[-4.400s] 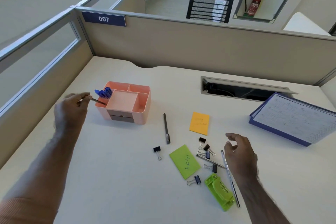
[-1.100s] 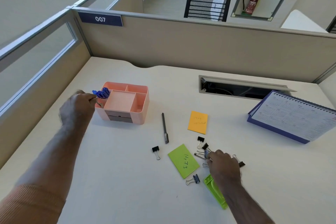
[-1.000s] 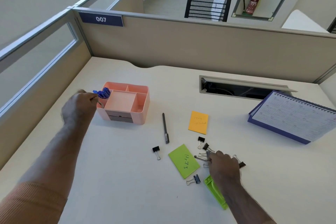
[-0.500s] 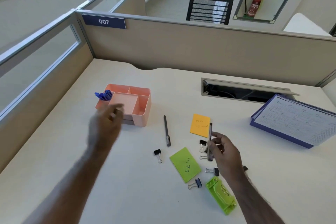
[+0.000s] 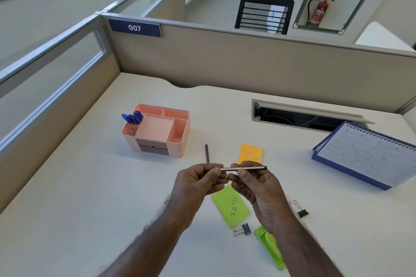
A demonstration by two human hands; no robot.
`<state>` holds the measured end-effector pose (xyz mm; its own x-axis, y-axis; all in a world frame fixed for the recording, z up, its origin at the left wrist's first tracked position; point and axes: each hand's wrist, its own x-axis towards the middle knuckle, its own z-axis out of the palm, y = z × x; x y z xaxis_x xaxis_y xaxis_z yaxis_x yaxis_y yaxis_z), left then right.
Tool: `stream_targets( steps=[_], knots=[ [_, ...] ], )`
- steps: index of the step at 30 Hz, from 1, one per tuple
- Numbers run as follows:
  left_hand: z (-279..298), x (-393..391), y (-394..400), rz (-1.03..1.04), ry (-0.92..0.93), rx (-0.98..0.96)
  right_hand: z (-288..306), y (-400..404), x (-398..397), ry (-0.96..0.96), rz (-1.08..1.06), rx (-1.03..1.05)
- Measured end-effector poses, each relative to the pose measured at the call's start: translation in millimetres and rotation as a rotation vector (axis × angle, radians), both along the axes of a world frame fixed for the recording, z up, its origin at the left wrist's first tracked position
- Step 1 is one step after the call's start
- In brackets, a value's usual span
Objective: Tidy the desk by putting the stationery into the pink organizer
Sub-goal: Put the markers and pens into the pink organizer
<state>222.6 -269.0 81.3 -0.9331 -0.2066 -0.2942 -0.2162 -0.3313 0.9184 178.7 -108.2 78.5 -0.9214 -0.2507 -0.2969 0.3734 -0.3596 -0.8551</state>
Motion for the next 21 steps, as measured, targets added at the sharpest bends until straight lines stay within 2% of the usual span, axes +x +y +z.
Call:
stream_targets(
  steps=[5,10,14,17,21],
  knots=[
    [8.2,-10.4,-40.3,0.111,0.062,-0.164,-14.3,20.1,-7.9,0.061,0.047,0.275],
    [19.7,-16.7,-154.2,0.391,0.110,-0.582,-24.2,59.4,-10.5,-0.017,-0.108,0.370],
    [20.7,-12.3,-223.0,0.601,0.095,-0.892,-33.9,89.3,-11.1,-0.044,-0.148,0.384],
    [9.9,-15.9,-246.4,0.589,-0.010,-1.104,-41.0,105.9,-13.0,-0.064,-0.172,0.404],
    [-2.0,-30.4,-237.2,0.532,-0.078,-1.311,-38.4,113.4,-14.0,-0.064,-0.186,0.435]
  ],
)
